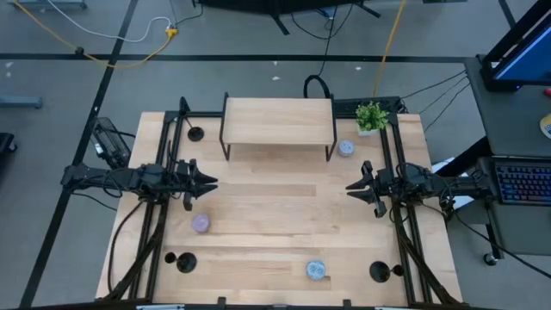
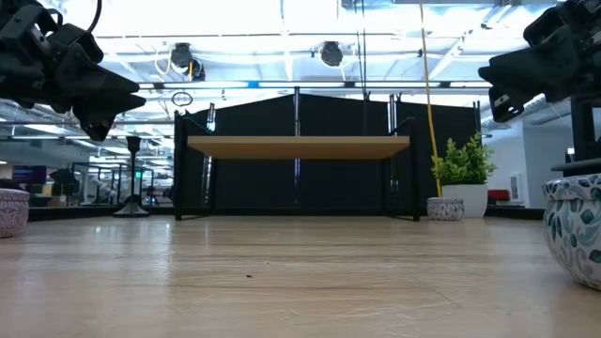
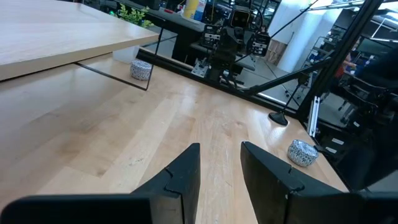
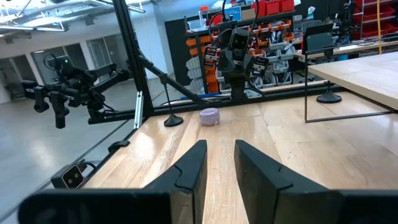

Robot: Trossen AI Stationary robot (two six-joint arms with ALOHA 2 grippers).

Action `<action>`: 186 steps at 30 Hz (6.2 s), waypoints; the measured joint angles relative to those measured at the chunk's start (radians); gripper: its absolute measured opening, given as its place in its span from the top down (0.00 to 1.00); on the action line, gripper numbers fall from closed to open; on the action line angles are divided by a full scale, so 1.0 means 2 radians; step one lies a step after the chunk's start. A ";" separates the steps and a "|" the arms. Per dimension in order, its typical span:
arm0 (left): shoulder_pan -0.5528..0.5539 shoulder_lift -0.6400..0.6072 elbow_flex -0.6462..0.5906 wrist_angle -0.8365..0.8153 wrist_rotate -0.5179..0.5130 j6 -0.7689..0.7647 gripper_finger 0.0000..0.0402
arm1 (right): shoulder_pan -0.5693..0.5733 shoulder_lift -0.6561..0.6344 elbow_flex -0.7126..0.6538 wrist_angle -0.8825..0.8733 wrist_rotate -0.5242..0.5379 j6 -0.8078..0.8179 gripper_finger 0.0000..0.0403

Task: Pick & Place candle stick holders

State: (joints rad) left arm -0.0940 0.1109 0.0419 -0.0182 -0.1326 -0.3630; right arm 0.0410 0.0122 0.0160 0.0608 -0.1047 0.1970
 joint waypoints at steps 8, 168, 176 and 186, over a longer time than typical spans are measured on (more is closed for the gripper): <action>0.000 0.000 0.000 0.000 0.000 0.000 0.70 | 0.000 0.000 0.000 0.000 0.000 0.000 0.82; -0.118 0.550 0.430 -0.569 0.046 -0.444 0.05 | 0.000 0.000 0.000 0.113 0.172 0.053 0.82; -0.160 0.550 0.430 -0.541 0.004 -0.477 0.05 | 0.000 0.000 0.000 0.113 0.172 0.053 0.82; -0.254 0.550 0.427 -0.542 -0.051 -0.605 0.05 | 0.000 0.000 0.000 0.113 0.172 0.053 0.82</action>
State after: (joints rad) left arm -0.6017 1.2106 0.8957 -1.1025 -0.2352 -1.5737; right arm 0.0406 0.0122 0.0160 0.2867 0.2394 0.3023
